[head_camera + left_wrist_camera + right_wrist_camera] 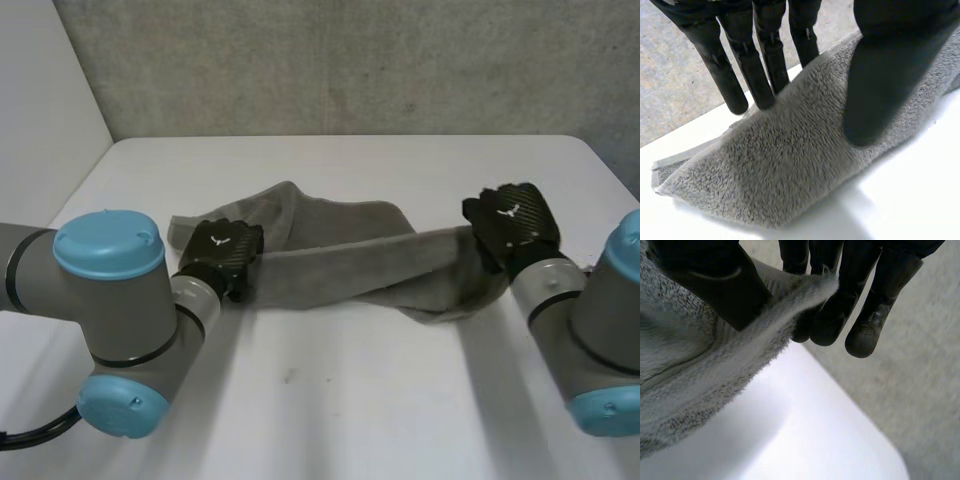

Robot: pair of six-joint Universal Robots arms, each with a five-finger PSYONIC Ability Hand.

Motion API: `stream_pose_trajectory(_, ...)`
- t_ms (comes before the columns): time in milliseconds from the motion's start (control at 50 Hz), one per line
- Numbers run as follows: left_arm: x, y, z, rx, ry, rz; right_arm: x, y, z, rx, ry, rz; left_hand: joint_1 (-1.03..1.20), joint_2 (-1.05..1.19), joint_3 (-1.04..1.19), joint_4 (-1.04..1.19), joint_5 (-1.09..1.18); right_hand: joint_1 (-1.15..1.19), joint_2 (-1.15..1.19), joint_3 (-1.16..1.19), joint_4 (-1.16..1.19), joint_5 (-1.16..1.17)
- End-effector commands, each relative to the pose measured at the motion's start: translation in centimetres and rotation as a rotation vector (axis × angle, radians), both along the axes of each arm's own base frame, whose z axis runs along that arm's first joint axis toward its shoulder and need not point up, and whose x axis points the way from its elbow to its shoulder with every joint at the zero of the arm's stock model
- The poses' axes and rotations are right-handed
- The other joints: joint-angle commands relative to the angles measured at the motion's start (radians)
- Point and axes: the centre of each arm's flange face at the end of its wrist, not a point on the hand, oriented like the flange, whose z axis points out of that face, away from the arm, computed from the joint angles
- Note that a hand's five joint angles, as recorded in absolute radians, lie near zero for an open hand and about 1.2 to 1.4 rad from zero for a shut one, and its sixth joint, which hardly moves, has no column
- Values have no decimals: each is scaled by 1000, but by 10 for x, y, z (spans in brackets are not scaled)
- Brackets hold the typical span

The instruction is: Fold the towel.

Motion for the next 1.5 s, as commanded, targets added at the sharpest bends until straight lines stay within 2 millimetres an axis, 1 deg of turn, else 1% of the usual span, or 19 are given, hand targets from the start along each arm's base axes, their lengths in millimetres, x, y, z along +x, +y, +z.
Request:
stream_pose_trajectory(20,1,4,4,10,14,-56,-24,-2,-6,155,-8,-69,-253,-251,-265,-264,-261,73,67,67,60,62)
stream_pose_trajectory(100,9,2,7,11,24,-59,-30,-5,-7,163,-13,-67,-262,-260,-274,-273,-270,73,67,67,60,62)
stream_pose_trajectory(140,20,-4,8,18,31,-49,-38,-6,-6,168,-21,-66,-262,-260,-274,-273,-270,73,67,67,60,62)
stream_pose_trajectory(260,32,-14,9,24,45,-45,-42,-1,-8,182,-25,-27,-250,-249,-263,-261,-259,73,67,67,60,62)
stream_pose_trajectory(300,43,-23,11,26,52,-25,-43,1,-10,191,-26,-10,-207,-205,-219,-217,-215,73,67,67,60,62)
stream_pose_trajectory(440,58,-35,12,27,64,-6,-46,-3,-10,180,-32,-15,-189,-187,-201,-199,-197,73,67,67,60,62)
stream_pose_trajectory(540,57,-41,15,14,78,-38,-45,-2,-11,181,-31,-12,-174,-172,-186,-185,-182,73,67,67,60,62)
stream_pose_trajectory(640,58,-56,18,-6,86,-66,-44,-2,-12,176,-30,-7,-21,-20,-34,-32,-30,73,67,67,60,62)
stream_pose_trajectory(680,59,-66,11,-4,68,-75,-44,-2,-12,170,-31,-6,28,30,16,18,20,73,67,67,60,62)
stream_pose_trajectory(720,59,-71,8,-6,52,-76,-44,-2,-12,170,-32,-5,34,36,22,24,26,73,67,67,60,62)
stream_pose_trajectory(800,60,-76,2,-18,11,-83,-44,-2,-13,170,-31,-6,76,77,63,65,67,73,67,67,60,62)
stream_pose_trajectory(840,61,-79,-8,-18,-29,-91,-44,-2,-13,170,-31,-6,76,77,63,65,67,73,67,67,60,62)
stream_pose_trajectory(900,60,-83,-14,-28,-63,-99,-44,-2,-13,170,-32,-5,64,66,52,53,56,73,67,67,60,62)
stream_pose_trajectory(1000,59,-91,-21,-48,-86,-104,-43,-2,-16,178,-30,-4,64,66,52,53,56,73,67,67,60,62)
stream_pose_trajectory(1340,56,-107,-36,-48,-90,-106,-43,0,-18,179,-29,-2,79,80,66,68,70,73,67,67,60,62)
stream_pose_trajectory(1380,56,-108,-39,-42,-91,-104,-43,0,-18,176,-28,-2,166,168,154,155,158,73,67,67,60,62)
stream_pose_trajectory(1460,56,-108,-41,-37,-92,-105,-43,-1,-18,171,-28,-1,228,230,216,218,220,73,67,67,60,62)
stream_pose_trajectory(1480,56,-107,-42,-32,-93,-105,-43,-1,-18,172,-26,-1,321,323,309,311,313,73,67,67,60,62)
stream_pose_trajectory(1500,56,-107,-42,-32,-93,-105,-43,-1,-18,172,-26,-1,322,324,310,312,314,73,67,67,60,62)
